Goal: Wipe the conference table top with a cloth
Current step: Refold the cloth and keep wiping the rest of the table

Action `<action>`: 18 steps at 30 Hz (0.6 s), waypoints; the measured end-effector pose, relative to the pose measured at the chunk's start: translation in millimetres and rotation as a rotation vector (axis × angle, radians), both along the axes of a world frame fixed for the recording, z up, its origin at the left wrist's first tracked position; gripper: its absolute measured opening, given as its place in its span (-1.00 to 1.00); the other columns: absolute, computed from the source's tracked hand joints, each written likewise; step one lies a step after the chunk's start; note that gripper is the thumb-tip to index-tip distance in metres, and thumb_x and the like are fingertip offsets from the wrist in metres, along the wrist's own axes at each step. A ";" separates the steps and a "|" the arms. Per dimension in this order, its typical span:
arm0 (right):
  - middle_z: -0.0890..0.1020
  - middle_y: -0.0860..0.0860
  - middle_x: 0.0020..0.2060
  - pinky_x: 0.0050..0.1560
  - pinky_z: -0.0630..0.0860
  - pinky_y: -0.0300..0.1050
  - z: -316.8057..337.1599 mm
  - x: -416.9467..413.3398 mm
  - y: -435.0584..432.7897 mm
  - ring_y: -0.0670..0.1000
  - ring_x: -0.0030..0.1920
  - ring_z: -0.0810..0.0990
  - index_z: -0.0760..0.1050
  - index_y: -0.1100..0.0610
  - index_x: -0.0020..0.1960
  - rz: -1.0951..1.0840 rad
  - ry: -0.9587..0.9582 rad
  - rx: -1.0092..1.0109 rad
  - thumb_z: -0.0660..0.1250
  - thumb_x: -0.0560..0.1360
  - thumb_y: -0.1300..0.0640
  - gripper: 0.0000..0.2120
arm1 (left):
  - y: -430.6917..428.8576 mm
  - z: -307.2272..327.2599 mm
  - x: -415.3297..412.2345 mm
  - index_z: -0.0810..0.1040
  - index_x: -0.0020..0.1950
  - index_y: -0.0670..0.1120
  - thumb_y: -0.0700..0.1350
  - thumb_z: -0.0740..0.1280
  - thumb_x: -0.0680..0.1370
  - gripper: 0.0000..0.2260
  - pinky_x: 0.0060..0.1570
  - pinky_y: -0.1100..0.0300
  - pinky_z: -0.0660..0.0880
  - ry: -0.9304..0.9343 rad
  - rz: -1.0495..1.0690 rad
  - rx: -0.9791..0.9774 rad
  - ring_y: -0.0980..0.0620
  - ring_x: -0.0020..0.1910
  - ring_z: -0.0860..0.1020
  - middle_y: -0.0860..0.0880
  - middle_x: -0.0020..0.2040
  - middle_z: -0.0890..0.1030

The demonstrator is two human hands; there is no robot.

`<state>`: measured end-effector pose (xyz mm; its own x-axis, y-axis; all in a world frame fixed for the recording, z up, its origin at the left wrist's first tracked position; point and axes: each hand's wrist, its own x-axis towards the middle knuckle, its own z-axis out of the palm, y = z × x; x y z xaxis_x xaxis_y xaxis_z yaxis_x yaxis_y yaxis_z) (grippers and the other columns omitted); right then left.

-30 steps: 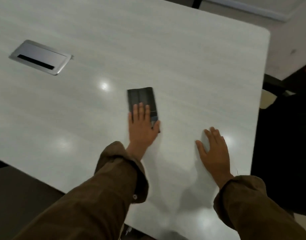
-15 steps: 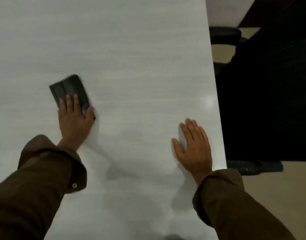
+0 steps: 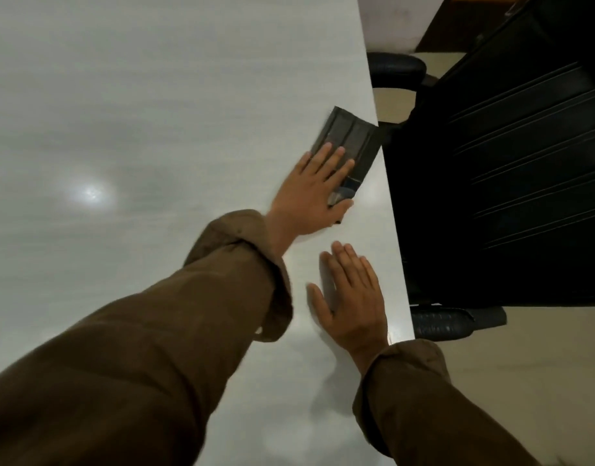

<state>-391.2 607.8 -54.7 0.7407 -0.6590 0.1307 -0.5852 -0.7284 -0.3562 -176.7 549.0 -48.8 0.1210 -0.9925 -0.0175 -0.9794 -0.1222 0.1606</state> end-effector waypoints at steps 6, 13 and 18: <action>0.44 0.14 0.45 0.52 0.24 0.09 -1.9 -1.2 -1.1 0.11 0.50 0.34 0.46 0.21 0.42 0.014 -0.123 -0.020 0.31 0.57 -0.09 -0.47 | 145.2 -4.2 82.1 0.29 0.54 -0.10 0.18 0.18 0.61 -0.43 0.46 -0.13 0.22 0.020 0.393 -0.082 -0.17 0.55 0.18 -0.14 0.54 0.29; 0.44 0.14 0.45 0.51 0.24 0.11 -1.3 -1.1 -1.0 0.13 0.49 0.35 0.45 0.20 0.42 0.018 -0.095 -0.009 0.23 0.60 -0.13 -0.47 | 307.8 13.3 16.6 0.11 0.59 -0.17 0.25 -0.05 0.59 -0.31 0.52 -0.15 0.02 0.024 1.106 0.070 -0.21 0.58 0.01 -0.21 0.59 0.11; 0.41 0.14 0.46 0.53 0.17 0.08 1.3 -3.7 -2.6 0.13 0.51 0.31 0.42 0.19 0.44 0.051 -0.062 0.044 0.22 0.61 -0.12 -0.47 | 254.2 4.9 -66.7 0.25 0.55 -0.19 0.21 0.04 0.60 -0.36 0.47 -0.18 0.17 0.038 1.042 0.057 -0.29 0.53 0.17 -0.26 0.53 0.26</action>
<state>-394.9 605.2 -53.4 0.7649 -0.6268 0.1489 -0.5237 -0.7395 -0.4229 -243.4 803.3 -43.9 0.9153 -0.3943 -0.0826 -0.3787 -0.9121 0.1569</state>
